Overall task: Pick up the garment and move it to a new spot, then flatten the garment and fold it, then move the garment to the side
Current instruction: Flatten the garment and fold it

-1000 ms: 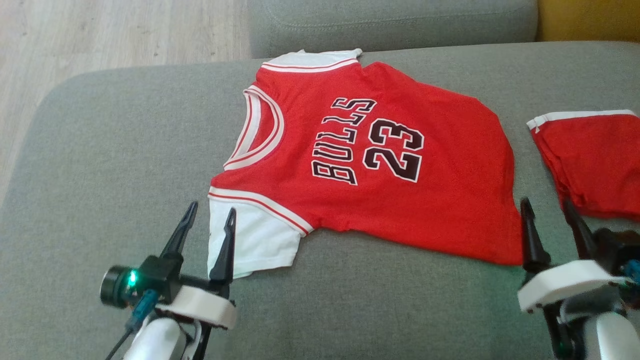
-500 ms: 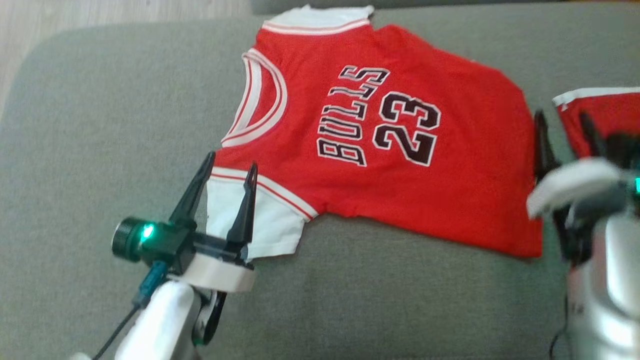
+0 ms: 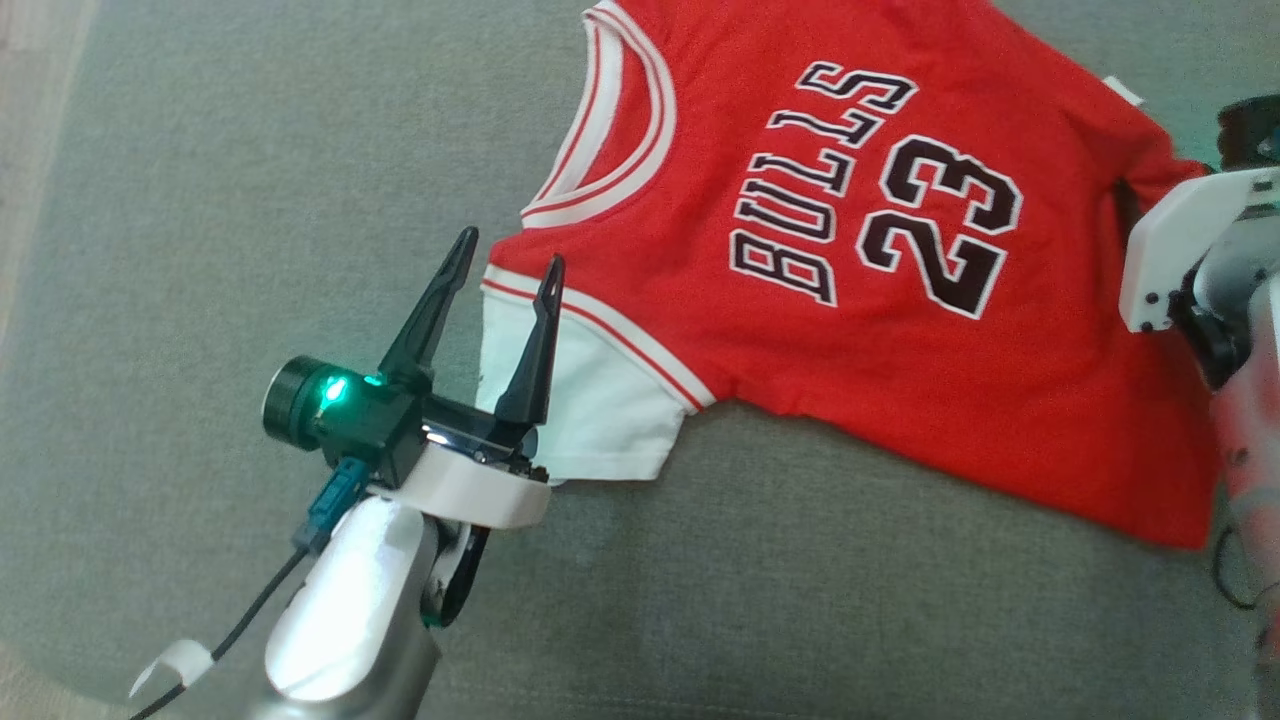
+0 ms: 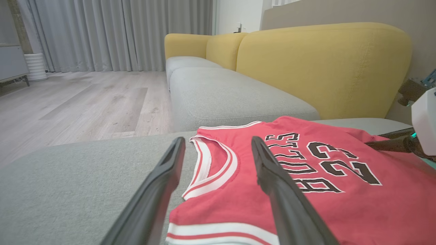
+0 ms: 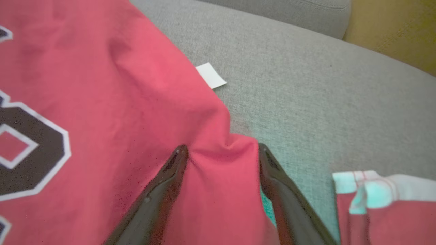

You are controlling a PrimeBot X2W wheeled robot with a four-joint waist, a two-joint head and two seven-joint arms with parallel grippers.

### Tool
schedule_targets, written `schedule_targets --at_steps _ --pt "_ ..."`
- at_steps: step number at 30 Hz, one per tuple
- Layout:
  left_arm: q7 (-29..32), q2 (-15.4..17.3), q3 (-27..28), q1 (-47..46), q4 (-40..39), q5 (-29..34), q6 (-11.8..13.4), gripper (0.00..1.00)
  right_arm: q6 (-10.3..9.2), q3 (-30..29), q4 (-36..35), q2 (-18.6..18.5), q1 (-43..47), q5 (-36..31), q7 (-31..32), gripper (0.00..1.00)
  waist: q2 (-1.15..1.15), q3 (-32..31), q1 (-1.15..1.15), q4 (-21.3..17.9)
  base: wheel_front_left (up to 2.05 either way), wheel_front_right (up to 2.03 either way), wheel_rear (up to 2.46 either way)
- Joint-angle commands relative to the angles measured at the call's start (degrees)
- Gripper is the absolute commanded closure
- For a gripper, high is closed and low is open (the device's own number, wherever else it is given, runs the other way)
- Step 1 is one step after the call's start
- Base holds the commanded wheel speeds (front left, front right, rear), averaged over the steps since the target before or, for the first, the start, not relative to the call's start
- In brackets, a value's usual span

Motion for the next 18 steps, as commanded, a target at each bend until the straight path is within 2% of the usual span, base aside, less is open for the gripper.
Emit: schedule_targets --at_steps 1,2,3,4,7,11,18 --pt "-0.52 0.42 2.01 -1.77 -1.25 0.68 -0.38 0.0 -0.05 2.02 -0.64 -1.02 -1.49 0.3 0.46 0.0 0.0 0.39 -0.01 0.62 0.0 0.0 0.0" --pt "-0.52 0.27 2.17 -1.77 -1.15 0.81 -0.48 0.0 -0.05 3.65 0.7 -1.69 -1.95 0.5 0.91 0.0 0.0 0.38 -0.01 0.77 0.0 0.0 0.0" --pt "-0.52 0.12 2.36 -1.75 -1.08 0.89 -0.55 0.0 -0.05 4.99 1.88 -2.32 -2.46 0.85 1.29 0.25 0.0 0.36 -0.01 0.9 0.0 0.0 0.0" --pt "-0.52 0.0 2.57 -1.73 -1.03 0.97 -0.65 0.0 -0.05 6.28 2.81 -2.91 -3.04 1.22 1.46 1.0 0.0 0.34 -0.01 0.98 0.0 0.0 0.0" --pt "-0.52 -0.33 3.18 -1.6 -0.88 1.22 -0.94 0.0 -0.05 9.59 4.21 -4.63 -5.29 2.23 0.46 1.0 0.0 0.27 -0.01 1.09 0.0 0.0 0.0" --pt "-0.52 -0.84 4.0 -1.61 -0.8 1.47 -1.3 0.0 -0.05 11.52 4.11 -7.24 -9.03 1.37 -4.38 1.0 0.0 0.25 -0.01 1.23 0.0 0.0 0.0" --pt "-0.52 -1.94 4.44 -2.06 -1.05 2.01 -2.07 0.0 -0.05 11.81 4.65 -9.91 -15.53 -4.9 -12.33 1.0 0.0 1.22 -0.01 2.38 0.0 0.0 0.0"
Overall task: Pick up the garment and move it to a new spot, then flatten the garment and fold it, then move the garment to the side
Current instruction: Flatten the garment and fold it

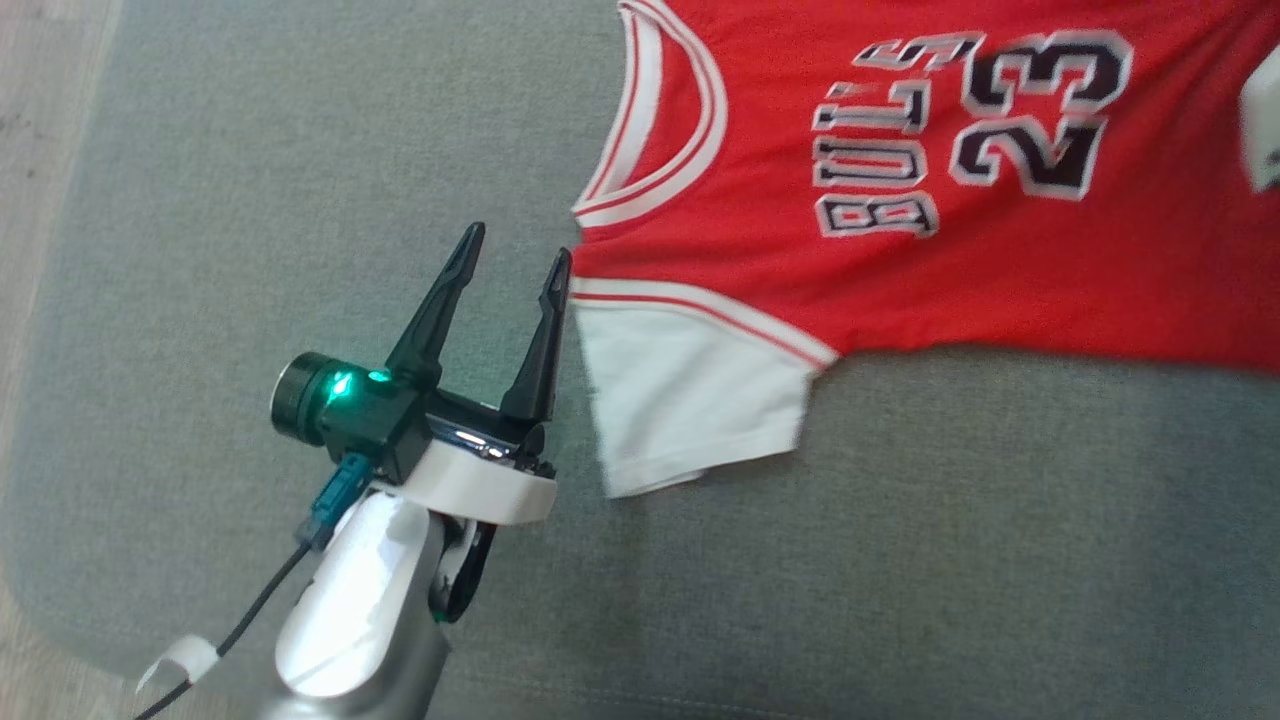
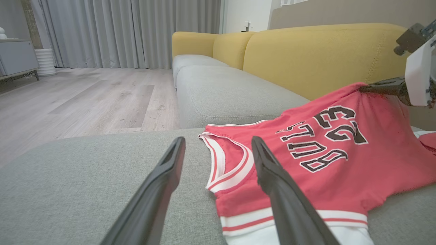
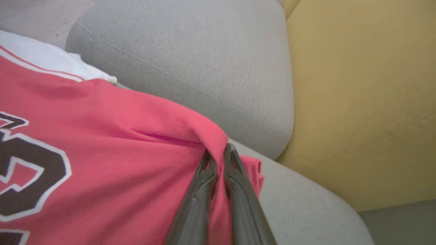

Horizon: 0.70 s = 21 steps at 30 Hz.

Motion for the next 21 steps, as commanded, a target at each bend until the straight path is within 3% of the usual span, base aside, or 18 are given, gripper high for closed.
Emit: schedule_targets --at_steps 1,3,4,5,12,21 --pt "-0.29 0.07 2.29 -2.08 -1.88 0.63 -0.26 0.0 -0.05 0.26 -0.66 -1.06 -2.07 -1.84 -1.64 1.0 0.0 0.52 0.0 0.7 0.0 0.0 0.0" --pt "-0.29 -0.24 2.58 -2.17 -1.7 0.76 -0.52 0.0 -0.05 0.03 1.06 -1.15 -3.74 -4.89 -3.33 1.0 0.0 0.84 0.0 1.46 0.0 0.0 0.0" --pt "-0.29 -0.33 2.66 -2.19 -1.65 0.8 -0.62 0.0 -0.05 -0.36 1.4 -1.15 -4.12 -6.01 -4.14 0.31 0.0 0.88 0.0 1.68 0.0 0.0 0.0" --pt "-0.29 -0.4 2.77 -2.18 -1.59 0.84 -0.71 0.0 -0.05 -1.14 1.91 -0.97 -4.36 -6.83 -4.73 0.0 0.0 0.86 0.0 1.86 0.0 0.0 0.0" --pt "-0.29 -0.69 3.66 -1.9 -0.78 1.19 -0.98 0.0 -0.05 -7.25 4.21 2.12 -3.23 -8.73 -11.22 0.0 0.0 -0.66 0.0 1.7 0.0 0.0 0.0" --pt "-0.29 -0.65 5.09 1.24 0.56 2.07 -1.14 0.0 -0.05 -16.57 0.99 11.79 6.8 -4.61 -23.49 0.0 0.0 -6.25 0.0 -2.57 0.0 0.0 0.0"
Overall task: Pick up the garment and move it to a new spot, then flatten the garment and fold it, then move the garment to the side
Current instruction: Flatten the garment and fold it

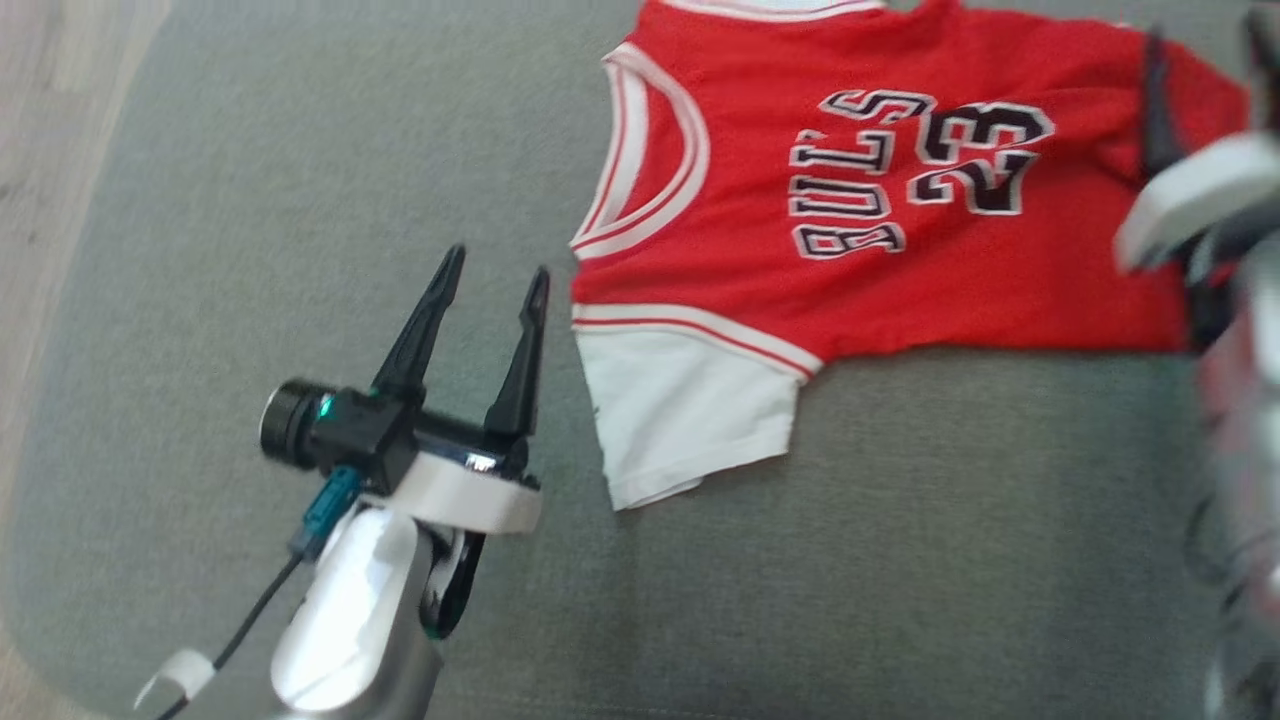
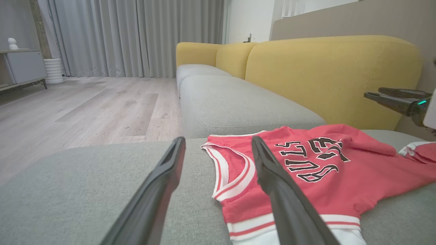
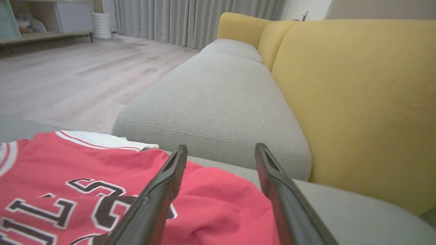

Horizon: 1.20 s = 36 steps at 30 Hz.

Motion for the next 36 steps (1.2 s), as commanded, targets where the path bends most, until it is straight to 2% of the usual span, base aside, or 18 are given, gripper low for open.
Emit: schedule_targets --at_steps 1,4,8,12,15,22,31,36 --pt "-0.29 0.67 2.12 0.27 -1.3 0.57 -0.07 0.0 -0.05 0.35 -2.88 1.29 1.02 0.88 -0.89 0.0 0.0 -1.85 0.0 -1.89 0.0 0.0 0.0" --pt "-0.29 0.77 2.45 1.72 -0.23 0.4 -0.04 0.0 -0.05 -1.12 -8.73 5.32 7.62 4.11 -1.41 0.0 0.0 -3.23 0.0 -3.62 0.0 0.0 0.0" --pt "-0.29 0.9 2.43 3.63 1.66 0.22 0.19 0.0 -0.05 -1.23 -21.13 9.13 19.24 7.99 -1.47 0.0 0.0 -4.6 0.0 -5.62 0.0 0.0 0.0" --pt "-0.29 0.97 2.5 5.33 3.36 -0.13 0.57 0.0 -0.05 -0.99 -31.13 10.47 30.8 11.68 -1.49 0.0 0.0 -5.37 0.0 -7.17 0.0 0.0 0.0" --pt "-0.29 0.99 2.74 6.18 4.22 -0.63 0.83 0.0 -0.05 2.38 -35.47 10.55 36.23 16.4 -1.49 0.0 0.0 -5.5 0.0 -8.25 0.0 0.0 0.0" --pt "1.08 1.14 2.21 6.93 5.6 -1.29 0.75 0.0 -0.05 4.86 -39.17 10.57 39.07 17.73 -1.49 0.0 0.0 -5.66 0.0 -9.9 0.0 0.0 0.0" --pt "9.67 1.6 -0.45 7.39 10.74 -1.53 0.32 0.0 -0.05 4.99 -39.31 10.58 40.23 18.71 -1.5 0.0 0.0 -4.94 0.0 -11.32 0.0 0.0 0.0" --pt "13.34 1.88 -0.56 7.56 12.01 -1.73 1.35 0.0 -0.05 5.19 -39.38 10.58 40.12 19.06 -1.5 0.0 0.0 -4.53 0.0 -12.05 0.0 0.0 0.0"
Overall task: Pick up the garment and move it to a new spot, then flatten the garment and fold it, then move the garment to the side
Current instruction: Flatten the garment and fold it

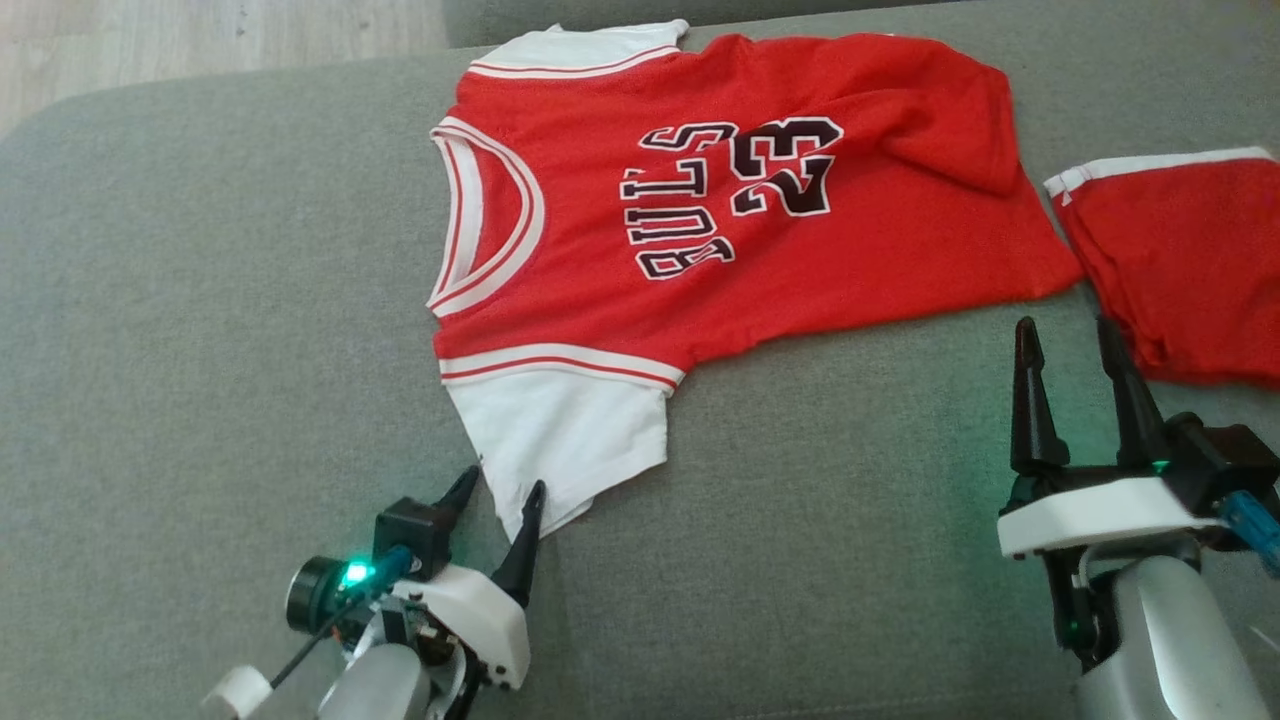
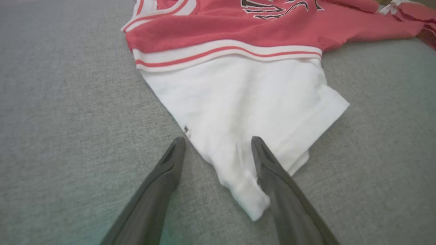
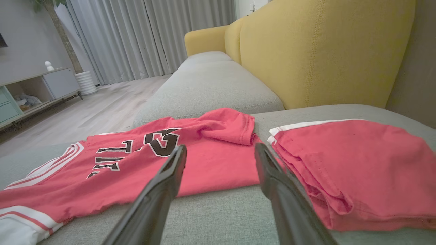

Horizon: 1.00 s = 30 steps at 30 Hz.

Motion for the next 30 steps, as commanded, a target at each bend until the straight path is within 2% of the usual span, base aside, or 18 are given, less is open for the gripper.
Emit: schedule_targets --at_steps 1,6,7,8,9,10,13,18,21,30 --pt "0.73 1.09 1.15 -0.72 -1.01 -0.34 0.43 0.0 -0.05 1.43 -1.85 -0.3 -0.37 0.34 -0.62 0.0 0.0 0.18 0.0 -0.29 0.0 0.0 0.0" --pt "4.36 1.49 0.5 -0.53 -0.64 -0.66 0.49 0.0 -0.05 1.61 -1.89 -0.29 -0.39 0.92 -0.62 0.0 0.0 0.49 0.0 -1.06 0.0 0.0 0.0" --pt "5.54 1.62 0.13 -0.39 -0.69 -0.9 0.19 0.04 -0.05 1.75 -1.85 -0.29 -0.43 1.08 -0.62 0.0 0.0 0.55 0.0 -1.33 0.0 0.0 0.0" --pt "6.05 1.65 -0.02 -0.3 -0.76 -1.12 0.0 0.51 -0.05 1.83 -1.83 -0.29 -0.47 1.16 -0.62 0.0 0.0 0.58 0.0 -1.47 0.0 0.0 0.0" --pt "6.45 1.7 -0.31 -0.22 -0.91 -1.32 -0.37 0.85 -0.05 1.9 -1.81 -0.29 -0.5 1.21 -0.62 0.0 0.0 0.56 0.0 -1.6 0.0 0.0 0.0" --pt "6.63 1.68 -0.55 -0.1 -1.2 -1.67 -0.77 1.0 -0.05 1.95 -1.78 -0.29 -0.52 1.25 -0.62 0.0 0.0 0.51 0.0 -1.71 0.0 0.0 0.0" --pt "3.87 1.47 -0.28 -0.36 -3.64 -2.78 -1.35 1.0 -0.05 1.78 -1.64 -0.29 -0.56 1.21 -0.62 0.0 0.0 0.24 0.0 -1.81 0.0 0.0 0.0" --pt "-7.68 1.33 2.58 -2.03 -9.03 -3.04 0.58 1.0 -0.05 1.04 -0.45 -0.29 -0.46 0.4 -0.62 0.0 0.0 -0.6 0.0 -1.25 0.0 0.0 0.0" --pt "-11.64 1.34 3.97 -2.85 -11.13 -2.96 1.45 1.0 -0.05 0.11 1.13 -0.29 -0.91 -0.3 0.0 0.0 0.0 -0.6 0.0 -0.71 0.0 0.0 0.0" --pt "-13.74 0.93 6.83 -3.17 -17.31 -1.66 2.5 1.0 -0.05 -3.58 8.53 -0.29 -6.06 1.5 4.94 0.0 0.0 0.77 0.0 1.35 0.0 0.0 0.0"
